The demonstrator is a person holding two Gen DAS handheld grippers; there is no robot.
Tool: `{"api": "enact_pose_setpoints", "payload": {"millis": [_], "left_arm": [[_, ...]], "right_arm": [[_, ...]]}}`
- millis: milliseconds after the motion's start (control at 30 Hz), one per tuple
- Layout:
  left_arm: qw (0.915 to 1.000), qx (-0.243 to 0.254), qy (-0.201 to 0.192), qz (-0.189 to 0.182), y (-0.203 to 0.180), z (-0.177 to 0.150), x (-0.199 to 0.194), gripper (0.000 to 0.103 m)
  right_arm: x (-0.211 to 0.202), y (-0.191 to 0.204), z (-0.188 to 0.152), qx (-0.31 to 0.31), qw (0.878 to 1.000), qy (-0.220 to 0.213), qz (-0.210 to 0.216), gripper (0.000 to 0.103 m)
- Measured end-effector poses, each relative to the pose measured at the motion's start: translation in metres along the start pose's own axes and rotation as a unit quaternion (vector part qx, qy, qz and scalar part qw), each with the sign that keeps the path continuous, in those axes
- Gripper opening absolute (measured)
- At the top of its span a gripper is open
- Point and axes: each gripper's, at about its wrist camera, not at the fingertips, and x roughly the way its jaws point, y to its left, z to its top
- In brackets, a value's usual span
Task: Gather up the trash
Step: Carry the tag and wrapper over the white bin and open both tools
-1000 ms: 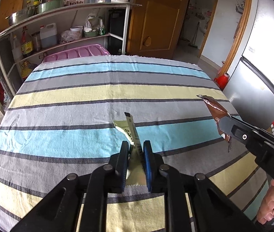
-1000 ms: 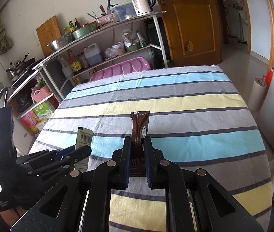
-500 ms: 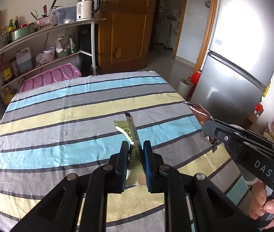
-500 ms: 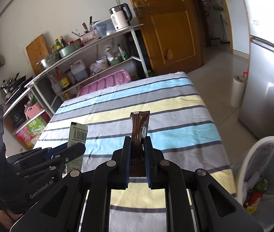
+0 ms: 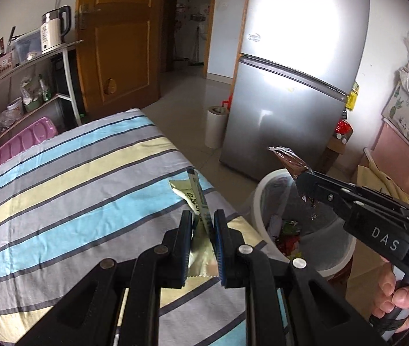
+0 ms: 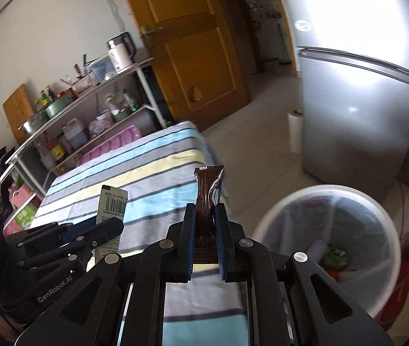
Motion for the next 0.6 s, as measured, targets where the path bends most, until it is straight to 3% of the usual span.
{"api": "enact_pose_setpoints", "payload": {"millis": [300, 600], "left_arm": [[0.9968, 0.052, 0.032, -0.052, -0.077, 0.003, 0.038, 0.016], [0.9912, 0.069, 0.077, -0.083, -0.121, -0.003, 0.072, 0.016]], "right_arm": [[-0.023, -0.081, -0.012, 0.043, 0.997, 0.003, -0.062, 0.013], [-0.012, -0.138, -0.034, 0.074, 0.990, 0.052, -0.113, 0.013]]}}
